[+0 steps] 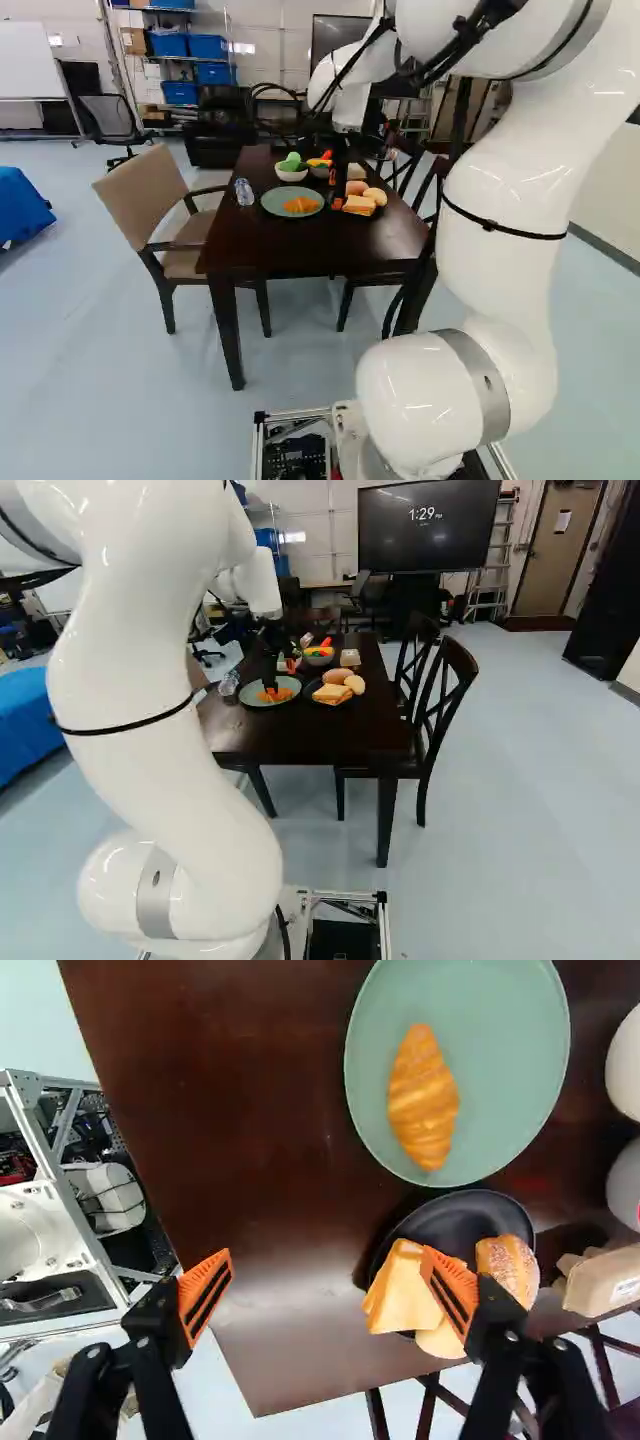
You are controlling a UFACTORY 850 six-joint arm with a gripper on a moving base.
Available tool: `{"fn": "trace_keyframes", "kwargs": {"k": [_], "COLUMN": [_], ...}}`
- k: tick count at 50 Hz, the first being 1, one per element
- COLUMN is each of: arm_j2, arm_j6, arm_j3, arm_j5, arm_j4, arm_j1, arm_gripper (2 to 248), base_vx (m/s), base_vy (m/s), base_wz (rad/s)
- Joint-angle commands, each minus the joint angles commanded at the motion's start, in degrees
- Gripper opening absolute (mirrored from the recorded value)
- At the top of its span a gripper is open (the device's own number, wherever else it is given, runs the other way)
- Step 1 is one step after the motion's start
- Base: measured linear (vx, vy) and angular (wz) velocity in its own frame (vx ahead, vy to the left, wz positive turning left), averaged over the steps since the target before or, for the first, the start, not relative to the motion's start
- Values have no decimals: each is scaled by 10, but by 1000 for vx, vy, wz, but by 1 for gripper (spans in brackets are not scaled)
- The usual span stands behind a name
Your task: Move the croissant to the empty plate
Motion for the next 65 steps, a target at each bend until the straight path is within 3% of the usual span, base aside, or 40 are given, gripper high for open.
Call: {"fn": "trace_keyframes", "kwargs": {"k": [54, 65], "arm_j2": [150, 153], "arm_j6": [0, 0], "arm_j3": [166, 168], "arm_j5": [0, 0], "arm_j4": [0, 0], "arm_j1": [-47, -49], "arm_gripper": [247, 247], "base_vx": [0, 0], "base_vy": [0, 0], "base_wz": [0, 0]}}
